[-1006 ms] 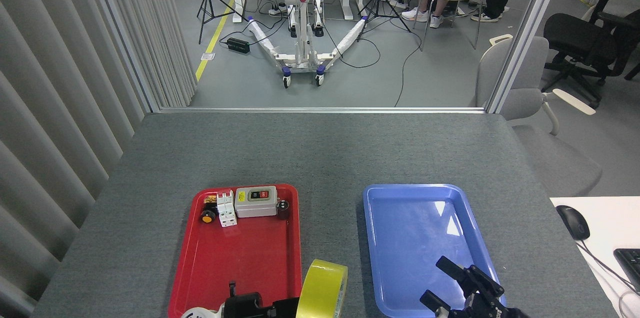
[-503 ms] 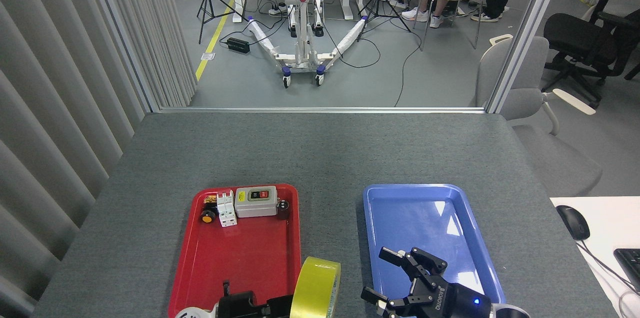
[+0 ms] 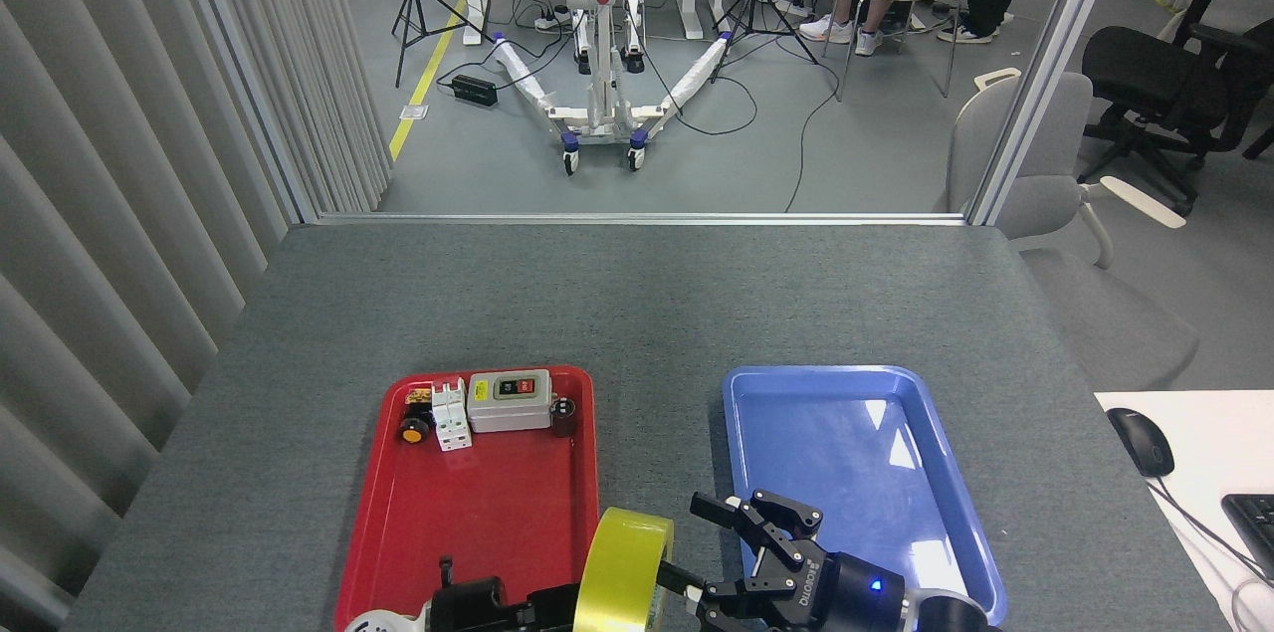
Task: Place and move tape with both arms
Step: 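Reach the right gripper toward the tape held by the left hand, then grasp the tape with the right gripper and release the left hand, then lower the tape into the blue tray with the right gripper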
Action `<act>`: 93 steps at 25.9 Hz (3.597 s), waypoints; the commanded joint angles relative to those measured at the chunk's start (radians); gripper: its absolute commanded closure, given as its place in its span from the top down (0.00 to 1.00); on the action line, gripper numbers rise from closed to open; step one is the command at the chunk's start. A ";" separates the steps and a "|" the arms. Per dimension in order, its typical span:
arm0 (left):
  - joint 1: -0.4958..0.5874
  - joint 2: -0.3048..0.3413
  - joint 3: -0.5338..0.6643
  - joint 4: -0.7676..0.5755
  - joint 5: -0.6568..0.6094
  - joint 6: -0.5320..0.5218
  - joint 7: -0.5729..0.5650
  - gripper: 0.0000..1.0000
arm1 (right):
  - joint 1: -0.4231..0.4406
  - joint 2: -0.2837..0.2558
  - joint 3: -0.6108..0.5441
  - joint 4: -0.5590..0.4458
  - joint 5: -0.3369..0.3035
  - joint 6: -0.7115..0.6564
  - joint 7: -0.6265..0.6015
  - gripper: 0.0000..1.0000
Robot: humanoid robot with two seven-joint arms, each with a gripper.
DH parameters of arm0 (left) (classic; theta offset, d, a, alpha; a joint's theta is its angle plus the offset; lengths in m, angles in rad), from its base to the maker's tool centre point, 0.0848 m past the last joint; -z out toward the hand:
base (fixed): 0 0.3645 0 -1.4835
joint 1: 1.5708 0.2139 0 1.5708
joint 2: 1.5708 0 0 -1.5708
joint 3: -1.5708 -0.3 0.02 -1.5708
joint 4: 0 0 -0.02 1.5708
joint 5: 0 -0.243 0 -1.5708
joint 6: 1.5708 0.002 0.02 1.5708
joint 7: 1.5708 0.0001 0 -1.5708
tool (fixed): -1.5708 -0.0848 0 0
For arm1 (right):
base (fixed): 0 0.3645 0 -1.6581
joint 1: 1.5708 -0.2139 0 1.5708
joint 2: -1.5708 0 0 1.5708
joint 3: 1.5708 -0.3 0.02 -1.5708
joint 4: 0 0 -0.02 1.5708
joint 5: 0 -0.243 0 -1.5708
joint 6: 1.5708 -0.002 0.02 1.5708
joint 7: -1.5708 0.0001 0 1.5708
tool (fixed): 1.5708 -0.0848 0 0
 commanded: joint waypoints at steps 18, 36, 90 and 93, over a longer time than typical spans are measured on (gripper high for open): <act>0.000 0.002 0.024 0.015 0.000 0.000 0.004 0.00 | -0.059 0.037 0.074 0.047 0.012 -0.011 0.001 0.35; -0.009 0.003 0.063 0.056 -0.002 -0.067 0.024 1.00 | -0.059 0.036 0.074 0.061 0.024 -0.016 -0.002 0.29; 0.024 0.038 -0.033 -0.090 -1.493 0.445 1.452 1.00 | -0.267 -0.061 -0.222 0.487 -0.257 0.785 0.722 0.25; 0.029 0.040 -0.030 -0.090 -1.493 0.445 1.454 1.00 | -0.273 -0.055 -0.224 0.489 -0.258 0.800 0.722 0.26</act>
